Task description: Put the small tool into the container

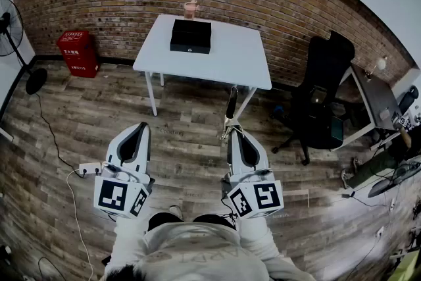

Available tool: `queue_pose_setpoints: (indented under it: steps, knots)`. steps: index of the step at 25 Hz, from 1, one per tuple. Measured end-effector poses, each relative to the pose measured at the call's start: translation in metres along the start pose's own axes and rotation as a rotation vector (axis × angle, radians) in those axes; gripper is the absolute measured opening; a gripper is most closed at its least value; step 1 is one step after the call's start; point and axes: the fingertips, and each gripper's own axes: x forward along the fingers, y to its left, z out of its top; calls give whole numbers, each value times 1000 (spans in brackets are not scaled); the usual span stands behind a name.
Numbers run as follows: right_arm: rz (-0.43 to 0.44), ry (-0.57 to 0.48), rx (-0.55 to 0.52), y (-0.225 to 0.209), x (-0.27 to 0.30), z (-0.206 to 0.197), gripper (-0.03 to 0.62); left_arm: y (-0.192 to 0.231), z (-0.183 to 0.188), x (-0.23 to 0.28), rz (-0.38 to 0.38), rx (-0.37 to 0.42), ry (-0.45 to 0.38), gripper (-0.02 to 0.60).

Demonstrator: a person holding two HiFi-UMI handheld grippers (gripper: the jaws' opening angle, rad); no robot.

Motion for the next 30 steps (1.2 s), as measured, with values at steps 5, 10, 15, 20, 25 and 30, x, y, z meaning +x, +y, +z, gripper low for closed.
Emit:
queue_pose_setpoints:
  steps: [5,10,15,20,25,30]
  knots:
    - [-2,-3,-10,5,2,4,11,9,5,-2,-5,1,-4,5]
    - [-2,-1,-16,11,9,3,11,18,8,-1,-10,3,-12,5]
    - [-4,-2,-7,22,19,-4,11,34,7,-3,-15,4,-19,5]
    - [-12,-25,13,30,29,-5,11,47,4,-2,-32,5,-13,5]
    - [-12,-42,12,36,39,-8,11,57,1,4,-55,6,-16,5]
    - [-17,-35,19,31,55,-12,11,69,-3,16,-56,-4,-16,5]
